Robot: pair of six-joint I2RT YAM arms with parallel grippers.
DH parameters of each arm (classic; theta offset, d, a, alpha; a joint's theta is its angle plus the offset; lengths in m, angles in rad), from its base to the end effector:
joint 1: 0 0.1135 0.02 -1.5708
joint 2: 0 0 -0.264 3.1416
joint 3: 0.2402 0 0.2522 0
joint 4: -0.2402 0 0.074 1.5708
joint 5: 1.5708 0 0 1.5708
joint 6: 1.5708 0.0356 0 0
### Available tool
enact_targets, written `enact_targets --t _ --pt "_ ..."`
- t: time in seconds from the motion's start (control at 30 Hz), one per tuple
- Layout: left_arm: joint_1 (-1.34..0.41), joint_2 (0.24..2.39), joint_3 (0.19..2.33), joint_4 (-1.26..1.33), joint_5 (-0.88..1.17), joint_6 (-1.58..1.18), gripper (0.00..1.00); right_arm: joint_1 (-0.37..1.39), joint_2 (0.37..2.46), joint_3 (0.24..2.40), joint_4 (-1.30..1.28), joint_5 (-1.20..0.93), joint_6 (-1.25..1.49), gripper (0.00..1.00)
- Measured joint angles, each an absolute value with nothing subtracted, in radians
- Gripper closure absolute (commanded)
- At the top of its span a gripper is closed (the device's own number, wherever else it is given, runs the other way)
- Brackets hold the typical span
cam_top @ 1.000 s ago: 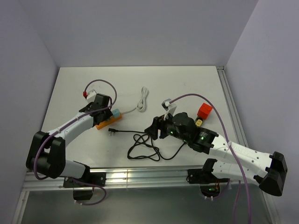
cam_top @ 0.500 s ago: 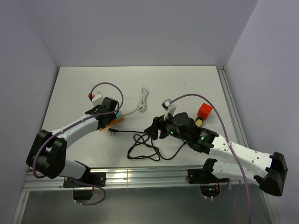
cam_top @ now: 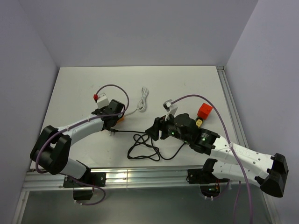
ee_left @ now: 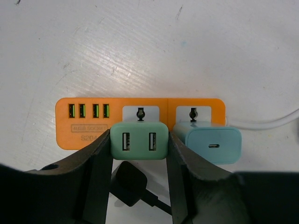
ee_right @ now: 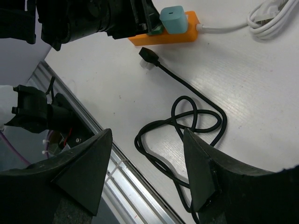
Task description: Insert the plug
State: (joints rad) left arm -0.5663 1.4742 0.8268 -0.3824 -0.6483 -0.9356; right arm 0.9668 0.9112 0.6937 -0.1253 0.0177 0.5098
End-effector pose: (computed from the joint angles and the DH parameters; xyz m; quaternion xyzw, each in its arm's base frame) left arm 0.2468 -0.1315 0.1886 -0.2514 0.8823 0.0515 0.3946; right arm 0.1218 0.1754 0.2910 -0.1802 0.7972 0.3824 0.4310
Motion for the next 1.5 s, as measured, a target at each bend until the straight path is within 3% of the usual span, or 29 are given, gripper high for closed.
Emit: enact_targets --t 0.5,0.63,0.7,0.73,0.77,0.8,0.83,0.87,0.9,1.13,1.27,1.5 --pt "-0.579 1.446 0.785 -0.341 -0.658 -0.948 1.0 0.967 0.905 0.68 -0.12 0.007 0.539 0.3" --pt "-0.578 1.441 0.789 -0.349 -0.648 -0.949 1.0 0.967 0.905 0.68 -0.119 0.007 0.543 0.23" --pt "-0.577 1.436 0.793 -0.361 -0.637 -0.949 1.0 0.967 0.905 0.68 -0.118 0.007 0.543 0.15" --pt "-0.577 1.431 0.796 -0.371 -0.628 -0.95 0.99 0.967 0.905 0.68 -0.117 0.008 0.542 0.05" --pt "-0.577 1.425 0.797 -0.384 -0.616 -0.952 0.97 0.967 0.905 0.679 -0.116 0.012 0.546 0.04" --pt "-0.577 1.414 0.797 -0.393 -0.604 -0.953 0.66 0.967 0.904 0.679 -0.116 0.016 0.543 0.04" --pt "-0.577 1.399 0.797 -0.409 -0.588 -0.953 0.57 0.967 0.901 0.678 -0.117 0.022 0.546 0.0" --pt "-0.577 1.376 0.796 -0.43 -0.573 -0.952 0.55 0.967 0.898 0.676 -0.118 0.03 0.551 0.0" --pt "-0.577 1.35 0.794 -0.443 -0.564 -0.95 0.4 0.967 0.892 0.672 -0.118 0.038 0.553 0.0" --pt "-0.577 1.106 0.79 -0.508 -0.509 -0.945 0.38 0.967 0.871 0.655 -0.161 0.104 0.588 0.0" --pt "-0.577 0.956 0.786 -0.55 -0.466 -0.949 0.3 0.966 0.878 0.656 -0.218 0.15 0.621 0.0" --pt "-0.577 0.7 0.787 -0.623 -0.392 -0.949 0.3 0.966 0.867 0.657 -0.275 0.169 0.681 0.0"
